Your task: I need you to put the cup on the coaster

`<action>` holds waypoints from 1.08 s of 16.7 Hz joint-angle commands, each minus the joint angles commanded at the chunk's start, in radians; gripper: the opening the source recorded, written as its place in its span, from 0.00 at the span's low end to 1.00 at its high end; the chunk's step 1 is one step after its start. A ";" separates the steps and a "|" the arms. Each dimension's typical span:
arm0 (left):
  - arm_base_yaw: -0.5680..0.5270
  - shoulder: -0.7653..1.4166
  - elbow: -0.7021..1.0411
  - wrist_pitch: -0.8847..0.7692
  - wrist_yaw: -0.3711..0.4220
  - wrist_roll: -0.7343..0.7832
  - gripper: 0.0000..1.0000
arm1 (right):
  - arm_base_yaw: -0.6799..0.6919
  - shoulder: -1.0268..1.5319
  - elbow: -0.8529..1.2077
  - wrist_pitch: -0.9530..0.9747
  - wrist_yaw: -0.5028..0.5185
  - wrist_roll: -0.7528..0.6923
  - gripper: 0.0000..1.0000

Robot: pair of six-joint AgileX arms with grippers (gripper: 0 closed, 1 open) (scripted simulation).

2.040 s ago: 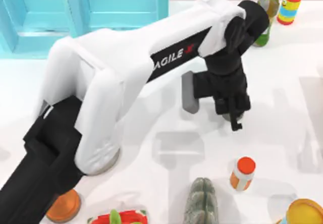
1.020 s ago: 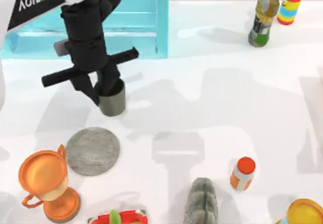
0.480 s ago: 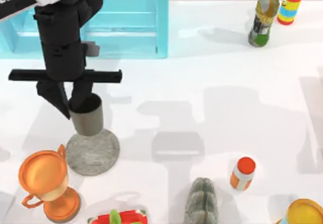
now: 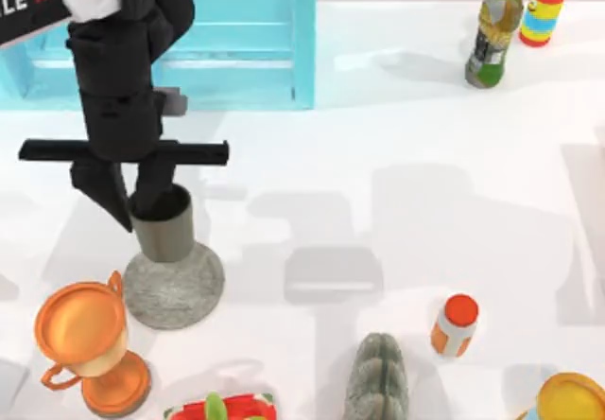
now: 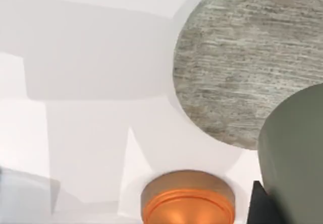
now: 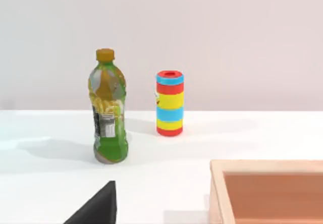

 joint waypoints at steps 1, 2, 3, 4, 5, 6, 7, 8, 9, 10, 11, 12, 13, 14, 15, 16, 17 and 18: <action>-0.002 0.001 -0.027 0.030 -0.001 -0.003 0.00 | 0.000 0.000 0.000 0.000 0.000 0.000 1.00; -0.004 0.002 -0.057 0.070 -0.001 -0.005 0.00 | 0.000 0.000 0.000 0.000 0.000 0.000 1.00; -0.008 0.004 -0.089 0.114 0.000 -0.006 0.00 | 0.000 0.000 0.000 0.000 0.000 0.000 1.00; -0.009 0.009 -0.122 0.154 0.002 -0.008 0.00 | 0.000 0.000 0.000 0.000 0.000 0.000 1.00; -0.011 0.011 -0.150 0.183 0.003 -0.011 0.00 | 0.000 0.000 0.000 0.000 0.000 0.000 1.00; -0.015 0.014 -0.168 0.202 0.004 -0.012 0.00 | 0.000 0.000 0.000 0.000 0.000 0.000 1.00; -0.017 0.019 -0.179 0.211 0.005 -0.016 0.00 | 0.000 0.000 0.000 0.000 0.000 0.000 1.00; -0.017 0.020 -0.180 0.211 0.005 -0.017 0.00 | 0.000 0.000 0.000 0.000 0.000 0.000 1.00; -0.017 0.020 -0.180 0.211 0.005 -0.017 0.00 | 0.000 0.000 0.000 0.000 0.000 0.000 1.00; -0.017 0.020 -0.180 0.211 0.005 -0.017 0.00 | 0.000 0.000 0.000 0.000 0.000 0.000 1.00; -0.017 0.020 -0.180 0.211 0.005 -0.017 0.00 | 0.000 0.000 0.000 0.000 0.000 0.000 1.00; -0.017 0.020 -0.180 0.211 0.005 -0.017 0.08 | 0.000 0.000 0.000 0.000 0.000 0.000 1.00; -0.017 0.020 -0.180 0.211 0.005 -0.017 0.15 | 0.000 0.000 0.000 0.000 0.000 0.000 1.00; -0.017 0.020 -0.180 0.211 0.005 -0.017 0.23 | 0.000 0.000 0.000 0.000 0.000 0.000 1.00; -0.017 0.020 -0.180 0.211 0.005 -0.017 0.30 | 0.000 0.000 0.000 0.000 0.000 0.000 1.00; -0.017 0.020 -0.180 0.211 0.005 -0.017 0.38 | 0.000 0.000 0.000 0.000 0.000 0.000 1.00; -0.017 0.020 -0.180 0.211 0.005 -0.017 0.45 | 0.000 0.000 0.000 0.000 0.000 0.000 1.00; -0.017 0.020 -0.180 0.211 0.005 -0.017 0.53 | 0.000 0.000 0.000 0.000 0.000 0.000 1.00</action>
